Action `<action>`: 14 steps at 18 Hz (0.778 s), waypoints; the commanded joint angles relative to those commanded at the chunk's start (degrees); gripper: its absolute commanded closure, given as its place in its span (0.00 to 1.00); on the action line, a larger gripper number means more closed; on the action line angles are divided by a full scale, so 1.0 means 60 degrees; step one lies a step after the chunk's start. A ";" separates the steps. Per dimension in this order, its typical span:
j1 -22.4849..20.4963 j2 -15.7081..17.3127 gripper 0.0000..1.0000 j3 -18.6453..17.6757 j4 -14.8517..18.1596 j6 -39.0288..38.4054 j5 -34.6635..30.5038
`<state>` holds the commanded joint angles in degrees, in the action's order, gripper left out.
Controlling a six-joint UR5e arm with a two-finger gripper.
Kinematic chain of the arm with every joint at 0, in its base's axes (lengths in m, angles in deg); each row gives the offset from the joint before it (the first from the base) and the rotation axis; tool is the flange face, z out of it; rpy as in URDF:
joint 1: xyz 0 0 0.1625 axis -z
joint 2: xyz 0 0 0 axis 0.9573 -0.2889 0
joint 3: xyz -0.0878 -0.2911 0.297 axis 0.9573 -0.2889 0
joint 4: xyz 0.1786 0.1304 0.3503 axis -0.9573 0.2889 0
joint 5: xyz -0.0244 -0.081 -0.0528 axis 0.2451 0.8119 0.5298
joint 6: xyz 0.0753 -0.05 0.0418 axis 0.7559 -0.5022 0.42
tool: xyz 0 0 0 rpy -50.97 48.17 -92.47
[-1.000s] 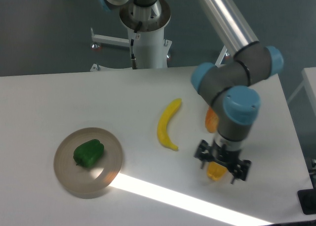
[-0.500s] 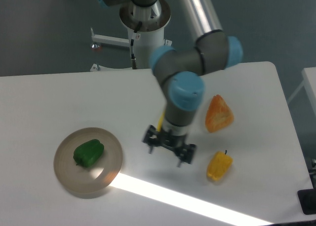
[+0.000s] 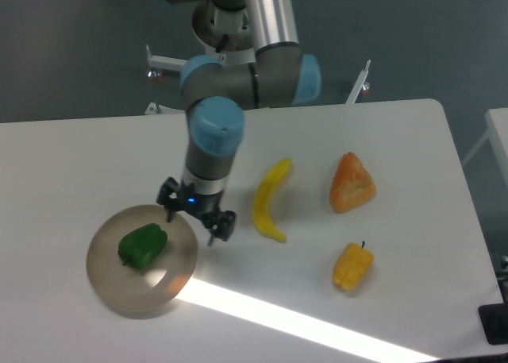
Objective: Pick up the green pepper from the plate
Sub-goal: 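Lower the gripper around the green bell pepper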
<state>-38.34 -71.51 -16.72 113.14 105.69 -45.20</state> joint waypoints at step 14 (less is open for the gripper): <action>0.0484 -0.0410 0.00 -0.0015 -0.0309 0.0644 -0.0044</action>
<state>-35.43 -73.97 -16.80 111.29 109.55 -45.46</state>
